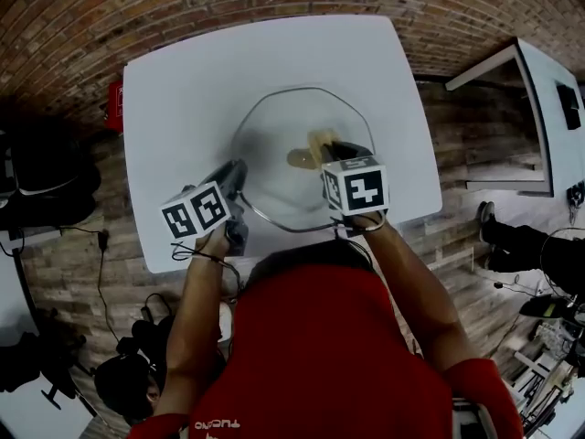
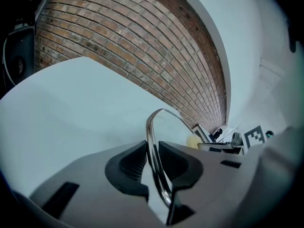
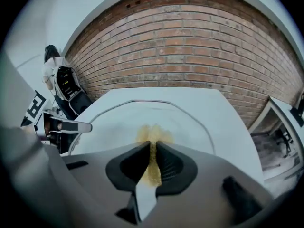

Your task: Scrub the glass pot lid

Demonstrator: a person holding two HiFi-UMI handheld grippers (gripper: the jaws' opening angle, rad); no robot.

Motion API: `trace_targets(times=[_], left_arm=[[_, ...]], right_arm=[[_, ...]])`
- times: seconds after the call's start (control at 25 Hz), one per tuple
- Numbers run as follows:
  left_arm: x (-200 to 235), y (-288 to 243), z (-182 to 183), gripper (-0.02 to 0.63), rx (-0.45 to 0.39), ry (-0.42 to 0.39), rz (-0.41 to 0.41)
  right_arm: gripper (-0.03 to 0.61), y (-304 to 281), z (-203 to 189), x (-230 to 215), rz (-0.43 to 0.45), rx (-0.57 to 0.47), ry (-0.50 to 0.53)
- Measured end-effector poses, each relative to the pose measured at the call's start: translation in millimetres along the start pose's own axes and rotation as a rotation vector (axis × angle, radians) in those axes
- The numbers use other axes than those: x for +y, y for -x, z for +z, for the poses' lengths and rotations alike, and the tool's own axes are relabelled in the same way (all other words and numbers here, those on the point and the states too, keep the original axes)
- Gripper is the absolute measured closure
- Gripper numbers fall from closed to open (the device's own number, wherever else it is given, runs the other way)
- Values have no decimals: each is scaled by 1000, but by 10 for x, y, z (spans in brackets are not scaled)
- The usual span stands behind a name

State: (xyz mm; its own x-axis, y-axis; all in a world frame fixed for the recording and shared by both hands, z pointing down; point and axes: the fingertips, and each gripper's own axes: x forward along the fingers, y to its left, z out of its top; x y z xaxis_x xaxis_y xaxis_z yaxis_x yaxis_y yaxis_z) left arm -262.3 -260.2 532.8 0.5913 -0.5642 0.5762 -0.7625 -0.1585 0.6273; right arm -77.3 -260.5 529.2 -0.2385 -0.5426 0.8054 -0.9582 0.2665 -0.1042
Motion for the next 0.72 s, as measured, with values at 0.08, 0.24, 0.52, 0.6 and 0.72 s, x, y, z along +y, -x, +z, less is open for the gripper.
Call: trace_targets(times=[0.08,0.24,0.52,0.6,0.72], left_arm=[[2,3,-1,528,-1,3,-2],[-2,1,9,528,-3,5,-3],[-9,-4,5,528,-9,17,0],[-4,-2,14,529,-11,21,3],[-17,-1,19,529,-13,25,6]], right_arm=[[526,63,-45,-222,-38,-3,-20],[526,222,-69,-524,-119,-9,-32],[526,403,-76,219,74,-20,-24],[525,415,-119,641,171,0,17],[526,384,-207,1091,265,33,79]])
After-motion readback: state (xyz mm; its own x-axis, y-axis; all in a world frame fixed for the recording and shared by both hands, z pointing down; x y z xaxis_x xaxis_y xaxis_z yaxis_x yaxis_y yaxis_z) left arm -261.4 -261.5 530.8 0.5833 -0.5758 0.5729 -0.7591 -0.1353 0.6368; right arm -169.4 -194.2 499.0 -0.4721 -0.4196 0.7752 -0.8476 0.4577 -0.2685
